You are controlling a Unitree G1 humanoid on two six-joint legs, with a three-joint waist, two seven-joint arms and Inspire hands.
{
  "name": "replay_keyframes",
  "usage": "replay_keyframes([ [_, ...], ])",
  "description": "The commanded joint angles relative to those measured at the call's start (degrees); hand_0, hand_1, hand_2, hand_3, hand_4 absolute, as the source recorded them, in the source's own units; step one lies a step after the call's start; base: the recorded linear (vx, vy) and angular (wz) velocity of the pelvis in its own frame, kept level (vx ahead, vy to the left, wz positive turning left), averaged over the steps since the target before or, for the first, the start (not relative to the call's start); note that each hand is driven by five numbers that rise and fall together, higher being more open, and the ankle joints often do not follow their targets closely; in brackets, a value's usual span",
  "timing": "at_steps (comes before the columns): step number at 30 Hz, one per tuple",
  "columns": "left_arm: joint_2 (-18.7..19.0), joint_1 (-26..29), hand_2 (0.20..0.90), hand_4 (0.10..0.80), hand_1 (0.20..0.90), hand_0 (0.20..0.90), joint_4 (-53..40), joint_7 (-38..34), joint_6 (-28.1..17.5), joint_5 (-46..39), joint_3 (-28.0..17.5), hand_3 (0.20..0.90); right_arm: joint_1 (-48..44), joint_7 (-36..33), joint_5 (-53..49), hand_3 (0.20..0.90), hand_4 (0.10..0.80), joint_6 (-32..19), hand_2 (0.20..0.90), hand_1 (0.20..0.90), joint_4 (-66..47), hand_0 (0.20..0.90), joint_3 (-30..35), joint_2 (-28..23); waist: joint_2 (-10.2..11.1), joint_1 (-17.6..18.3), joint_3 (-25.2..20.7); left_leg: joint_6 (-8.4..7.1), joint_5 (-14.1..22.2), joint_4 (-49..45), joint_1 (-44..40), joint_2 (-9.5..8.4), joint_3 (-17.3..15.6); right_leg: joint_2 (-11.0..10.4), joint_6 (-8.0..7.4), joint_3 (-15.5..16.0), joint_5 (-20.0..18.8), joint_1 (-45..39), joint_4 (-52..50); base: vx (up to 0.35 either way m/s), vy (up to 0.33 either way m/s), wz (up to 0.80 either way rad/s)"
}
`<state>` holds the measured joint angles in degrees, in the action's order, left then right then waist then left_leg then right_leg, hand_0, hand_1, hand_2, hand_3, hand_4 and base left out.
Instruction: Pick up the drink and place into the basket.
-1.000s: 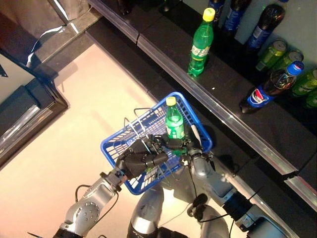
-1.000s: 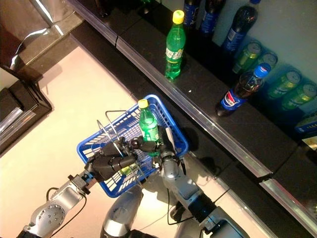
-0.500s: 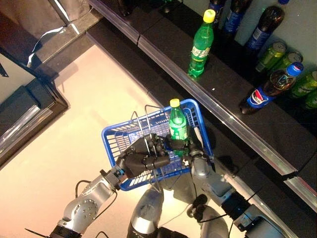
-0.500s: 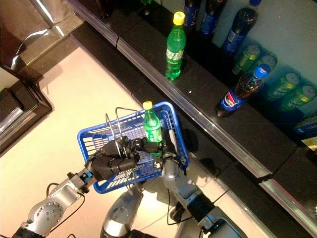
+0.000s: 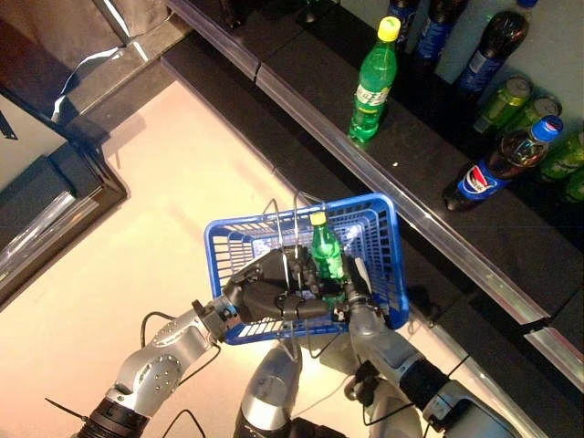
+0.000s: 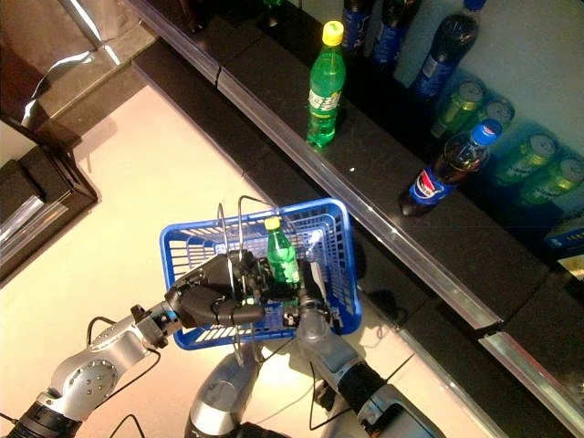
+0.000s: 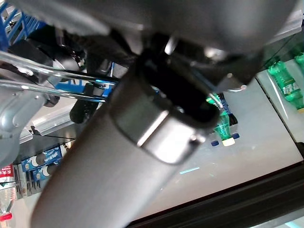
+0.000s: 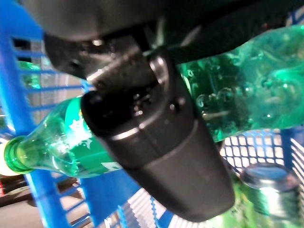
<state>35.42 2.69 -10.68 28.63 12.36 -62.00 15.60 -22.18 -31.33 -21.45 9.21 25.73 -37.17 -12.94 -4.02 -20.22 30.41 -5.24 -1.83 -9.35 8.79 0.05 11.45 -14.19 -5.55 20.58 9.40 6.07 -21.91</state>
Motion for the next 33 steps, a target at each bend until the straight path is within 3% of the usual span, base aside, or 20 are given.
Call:
replay_keyframes([
  [1,-6.0,11.3,0.300,0.100,0.300,0.300,-24.4,15.1,-10.9,-7.3,-0.8,0.200,-3.3,2.3,-0.1,0.200,0.100,-5.4,0.300,0.300,-2.7,0.300,-3.3,6.9,1.1,0.8,-9.1,3.32,2.4,-6.5,3.0,-2.87,-0.9,1.5,2.42,-1.0,-5.5,-5.1,8.2,0.000,0.000,0.00],
  [11,-6.3,12.7,0.300,0.100,0.300,0.300,-24.4,14.3,-9.8,-6.6,0.2,0.200,-7.5,3.2,-5.7,0.200,0.100,-4.3,0.300,0.300,3.6,0.300,-2.1,7.9,1.6,-0.6,-8.0,3.26,2.3,-7.3,4.0,-3.20,-0.1,1.2,2.43,-0.1,-5.8,-4.4,7.1,0.008,-0.010,0.04],
  [23,-7.7,15.3,0.300,0.100,0.300,0.300,-23.6,13.1,-7.9,-5.2,2.1,0.200,-16.4,5.9,3.0,0.200,0.100,7.9,0.300,0.300,17.7,0.300,-2.0,6.2,2.3,-1.9,-7.1,3.42,2.2,-8.0,4.5,-3.43,0.2,1.0,2.56,0.4,-6.0,-4.0,6.1,0.010,-0.004,0.01],
  [33,-9.5,16.9,0.300,0.100,0.300,0.300,-23.0,10.9,-7.1,-4.9,4.5,0.200,-22.2,8.2,19.1,0.200,0.100,20.3,0.300,0.300,26.9,0.300,-4.5,4.8,2.2,-2.3,-6.3,3.64,2.2,-8.6,5.1,-3.51,0.0,0.5,2.38,0.4,-6.2,-3.1,4.9,0.004,0.001,0.00],
])
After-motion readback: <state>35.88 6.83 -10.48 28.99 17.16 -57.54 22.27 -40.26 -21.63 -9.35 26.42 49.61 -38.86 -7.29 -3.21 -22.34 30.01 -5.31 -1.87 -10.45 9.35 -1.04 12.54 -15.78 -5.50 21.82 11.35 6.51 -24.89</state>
